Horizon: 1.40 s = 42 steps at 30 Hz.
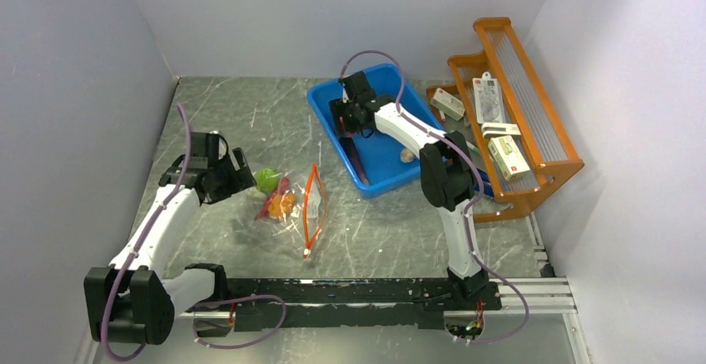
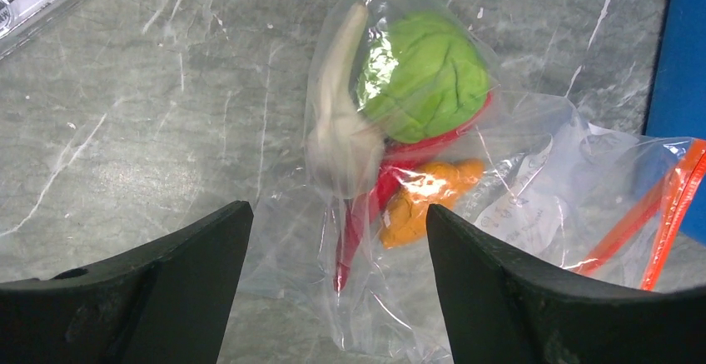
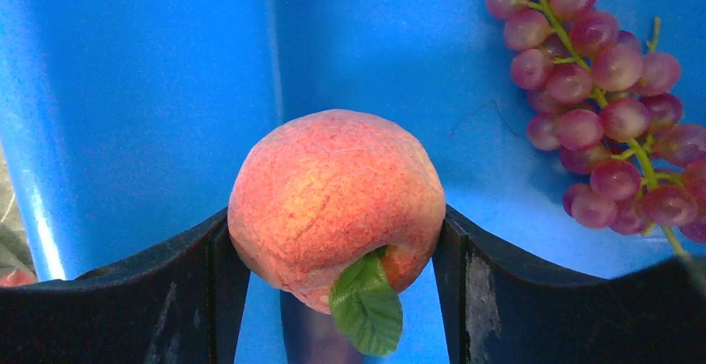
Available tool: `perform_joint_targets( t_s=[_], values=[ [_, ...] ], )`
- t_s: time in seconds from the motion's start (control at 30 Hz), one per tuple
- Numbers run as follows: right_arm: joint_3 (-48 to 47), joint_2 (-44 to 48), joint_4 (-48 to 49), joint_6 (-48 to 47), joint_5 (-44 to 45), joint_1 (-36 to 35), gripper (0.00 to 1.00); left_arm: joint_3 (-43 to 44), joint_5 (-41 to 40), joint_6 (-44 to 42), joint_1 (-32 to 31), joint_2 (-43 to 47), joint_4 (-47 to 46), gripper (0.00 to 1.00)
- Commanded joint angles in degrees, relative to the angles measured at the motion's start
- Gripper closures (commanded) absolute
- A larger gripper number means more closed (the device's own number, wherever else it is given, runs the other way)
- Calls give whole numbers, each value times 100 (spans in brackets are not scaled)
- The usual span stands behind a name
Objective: Open the zip-top bag and remove the fake food
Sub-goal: Place the fake fruit in the bin.
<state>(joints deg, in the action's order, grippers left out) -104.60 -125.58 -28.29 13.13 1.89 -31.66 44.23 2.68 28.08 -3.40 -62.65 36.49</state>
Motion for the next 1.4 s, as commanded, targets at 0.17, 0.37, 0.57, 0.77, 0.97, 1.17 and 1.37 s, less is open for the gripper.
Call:
perform_joint_targets(
  t_s=[0.17, 0.37, 0.57, 0.77, 0.97, 1.17, 1.37],
  values=[
    [335, 128, 74, -154, -492, -25, 21, 120, -343, 110, -187, 17, 136, 12],
    [878, 595, 509, 45, -582, 25, 17, 148, -387, 126, -187, -30, 165, 12],
    [1313, 1365, 813, 121, -479, 37, 17, 148, -416, 135, -187, -58, 165, 12],
    [2273, 2696, 1823, -22, -743, 37, 17, 151, -520, 115, -187, 21, 140, 12],
    [3131, 4063, 2544, -428, -1195, 37, 17, 8, -676, 145, -187, 387, -51, 8],
    [4567, 5285, 4079, 337, -2881, 7, 16, 101, -911, 178, -187, 316, 66, 4],
    [5393, 5694, 4725, 741, -2757, -802, 20, 215, -968, 181, -187, 57, 221, 3]
  ],
)
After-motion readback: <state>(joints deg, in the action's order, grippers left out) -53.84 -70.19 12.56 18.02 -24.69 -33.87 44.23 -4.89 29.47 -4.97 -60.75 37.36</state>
